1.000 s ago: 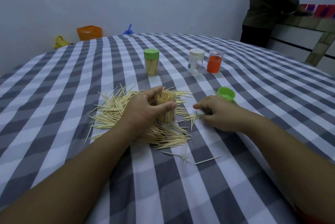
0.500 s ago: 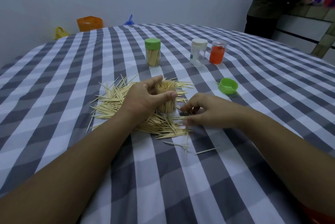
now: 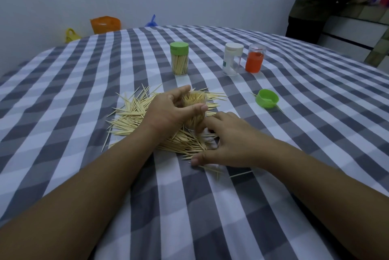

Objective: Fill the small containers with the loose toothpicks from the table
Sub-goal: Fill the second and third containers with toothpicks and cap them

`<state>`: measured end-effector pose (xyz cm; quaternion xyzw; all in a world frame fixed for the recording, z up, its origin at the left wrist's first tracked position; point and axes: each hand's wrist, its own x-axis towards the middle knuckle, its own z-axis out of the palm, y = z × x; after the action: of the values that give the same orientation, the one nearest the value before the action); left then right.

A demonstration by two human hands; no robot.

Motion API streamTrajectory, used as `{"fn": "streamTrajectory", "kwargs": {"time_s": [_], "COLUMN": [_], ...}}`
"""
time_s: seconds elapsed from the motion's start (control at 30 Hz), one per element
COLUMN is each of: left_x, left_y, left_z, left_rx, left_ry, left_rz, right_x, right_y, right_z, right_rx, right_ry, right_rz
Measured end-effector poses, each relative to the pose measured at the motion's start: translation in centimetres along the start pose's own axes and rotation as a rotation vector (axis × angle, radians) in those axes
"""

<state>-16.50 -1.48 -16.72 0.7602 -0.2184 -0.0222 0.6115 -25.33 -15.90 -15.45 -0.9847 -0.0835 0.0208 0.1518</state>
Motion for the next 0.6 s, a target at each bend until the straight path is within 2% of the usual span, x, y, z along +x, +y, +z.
{"fn": "streamTrajectory", "kwargs": {"time_s": [0.3, 0.5, 0.6], "left_x": [-0.1, -0.3, -0.2], "left_y": [0.1, 0.2, 0.2], "left_z": [0.2, 0.1, 0.1], "left_rx": [0.008, 0.018, 0.002], "left_ry": [0.009, 0.029, 0.021], "left_rz": [0.005, 0.000, -0.004], "right_x": [0.6, 0.9, 0.7], "right_y": [1.3, 2.7, 3.5], "right_z": [-1.0, -1.7, -2.2], "right_rx": [0.051, 0.015, 0.116], "right_ry": [-0.015, 0.010, 0.006], "right_rz": [-0.086, 0.000, 0.079]}}
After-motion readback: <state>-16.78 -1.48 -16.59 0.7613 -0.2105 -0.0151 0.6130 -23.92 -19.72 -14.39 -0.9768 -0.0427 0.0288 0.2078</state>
